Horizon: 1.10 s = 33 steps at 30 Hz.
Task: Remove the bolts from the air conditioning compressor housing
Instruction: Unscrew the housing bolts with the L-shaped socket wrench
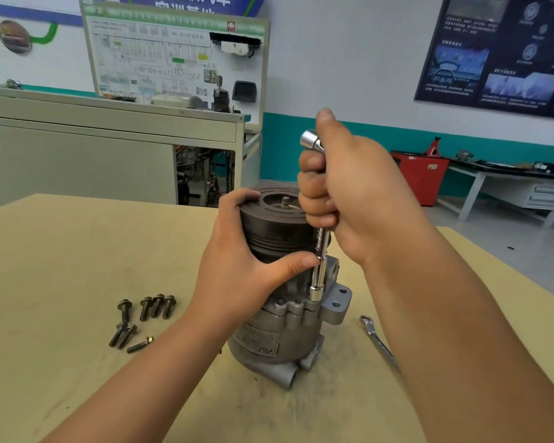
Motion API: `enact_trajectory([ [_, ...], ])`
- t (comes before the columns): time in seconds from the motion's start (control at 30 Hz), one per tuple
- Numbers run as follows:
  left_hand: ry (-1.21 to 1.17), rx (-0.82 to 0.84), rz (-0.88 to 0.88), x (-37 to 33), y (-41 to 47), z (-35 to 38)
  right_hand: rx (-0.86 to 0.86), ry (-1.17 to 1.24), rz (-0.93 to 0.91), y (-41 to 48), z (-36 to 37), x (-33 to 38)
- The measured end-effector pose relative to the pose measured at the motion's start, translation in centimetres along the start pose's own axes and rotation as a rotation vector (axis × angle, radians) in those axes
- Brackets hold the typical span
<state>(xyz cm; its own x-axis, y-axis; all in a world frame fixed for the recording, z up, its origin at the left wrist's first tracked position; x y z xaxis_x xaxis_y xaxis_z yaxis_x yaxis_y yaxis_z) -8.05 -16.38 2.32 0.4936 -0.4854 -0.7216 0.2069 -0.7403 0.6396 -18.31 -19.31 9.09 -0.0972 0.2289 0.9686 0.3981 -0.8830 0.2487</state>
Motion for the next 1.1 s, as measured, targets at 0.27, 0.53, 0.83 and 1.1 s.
enact_trajectory([
  [0.27, -0.006, -0.036, 0.021, 0.4, 0.1, -0.1, -0.031, -0.269, -0.294, 0.3, -1.4, 2.2],
  [0.53, -0.017, -0.040, 0.039, 0.4, 0.2, -0.1, 0.062, -0.317, -0.544, -0.5, -0.9, 2.8],
  [0.83, 0.317, 0.085, 0.356, -6.3, 2.5, -0.9, 0.112, -0.371, -0.637, -0.6, -0.3, 2.9],
  [1.1, 0.187, 0.542, 0.181, -6.8, 4.7, 1.7, 0.245, -0.313, -0.687, -0.7, -0.1, 2.9],
])
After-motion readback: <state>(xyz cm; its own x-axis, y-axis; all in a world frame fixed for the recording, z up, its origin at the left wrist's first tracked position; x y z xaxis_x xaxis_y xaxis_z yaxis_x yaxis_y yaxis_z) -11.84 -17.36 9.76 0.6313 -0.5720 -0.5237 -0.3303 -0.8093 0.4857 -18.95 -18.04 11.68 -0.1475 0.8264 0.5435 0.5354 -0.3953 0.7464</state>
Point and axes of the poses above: each hand's wrist, its own y-axis towards the middle knuckle, its own z-axis out of the palm, x = y × z, the point moved 9 cm from there along y, towards the middle knuckle, and after that the axes turned 3 degrees about x, right-handed, at the moved point
